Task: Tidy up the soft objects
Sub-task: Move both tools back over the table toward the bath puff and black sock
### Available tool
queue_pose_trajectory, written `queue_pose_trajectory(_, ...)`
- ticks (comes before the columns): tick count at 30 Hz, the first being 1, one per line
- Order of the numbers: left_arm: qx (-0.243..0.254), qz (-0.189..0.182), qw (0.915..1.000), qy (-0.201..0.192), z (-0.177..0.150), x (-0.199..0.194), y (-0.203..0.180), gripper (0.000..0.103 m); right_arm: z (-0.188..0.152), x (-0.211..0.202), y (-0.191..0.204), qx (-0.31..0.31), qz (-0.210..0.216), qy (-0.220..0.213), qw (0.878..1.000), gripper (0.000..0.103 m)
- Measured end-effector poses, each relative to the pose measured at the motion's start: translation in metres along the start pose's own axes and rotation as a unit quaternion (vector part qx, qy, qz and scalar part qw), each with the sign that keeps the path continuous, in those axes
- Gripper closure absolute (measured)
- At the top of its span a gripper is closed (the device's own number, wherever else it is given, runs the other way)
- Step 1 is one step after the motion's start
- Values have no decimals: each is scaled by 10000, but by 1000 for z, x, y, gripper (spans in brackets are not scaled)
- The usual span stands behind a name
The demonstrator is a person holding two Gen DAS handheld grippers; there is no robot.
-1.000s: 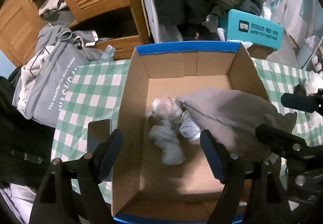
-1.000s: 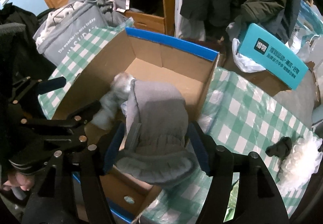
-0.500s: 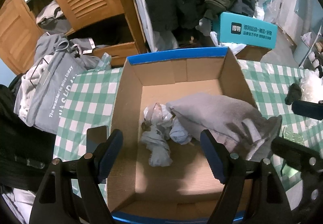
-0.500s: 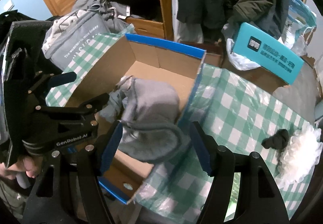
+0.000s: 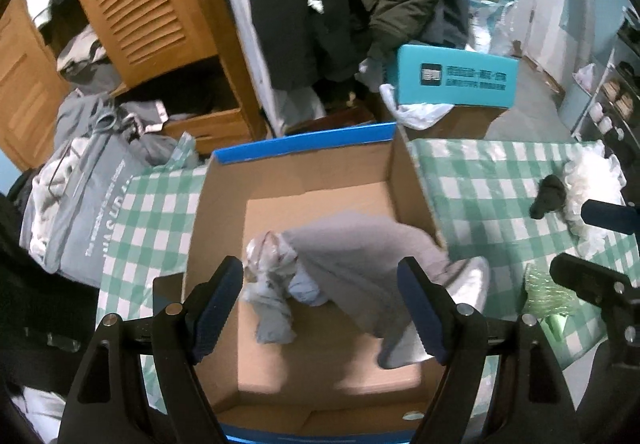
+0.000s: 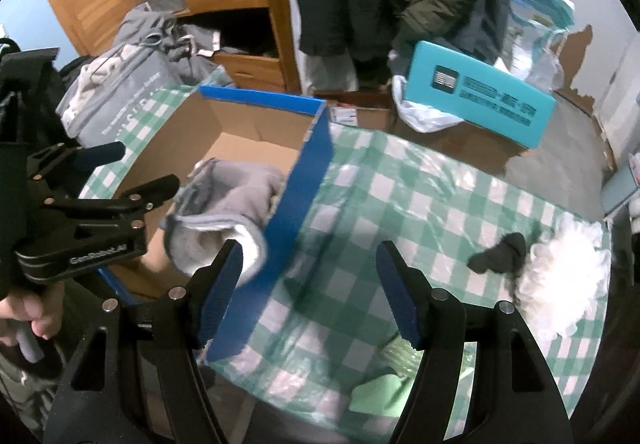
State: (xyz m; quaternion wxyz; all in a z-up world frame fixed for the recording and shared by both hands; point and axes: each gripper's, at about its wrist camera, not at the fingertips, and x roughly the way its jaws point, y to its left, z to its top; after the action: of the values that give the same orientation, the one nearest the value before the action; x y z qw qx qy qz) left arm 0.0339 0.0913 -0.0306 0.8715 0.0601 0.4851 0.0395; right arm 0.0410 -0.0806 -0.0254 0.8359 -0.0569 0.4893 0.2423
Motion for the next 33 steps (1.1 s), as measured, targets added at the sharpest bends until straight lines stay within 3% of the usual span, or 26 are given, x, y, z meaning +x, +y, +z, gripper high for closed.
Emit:
queue_pose_trajectory(13,583,-185,9981,18,7,0,-61,22,-26,-14,-70,557,-375,18,9977,34)
queue_pose_trajectory(24,1186,-470,9916,235,-1,10,-123,22,-61,-14,-110,870,-552,230,9944,34)
queue_pose_trajectory(27,1379,-404,9894,224,-5,14,-139,15,-70,-10,-120,930,-639,330,9931,34)
queue_pose_trajectory(33,1711,-276,9846,216,-9,19,-161,15,-94,-2,-148,1214,-849,592,9872,34)
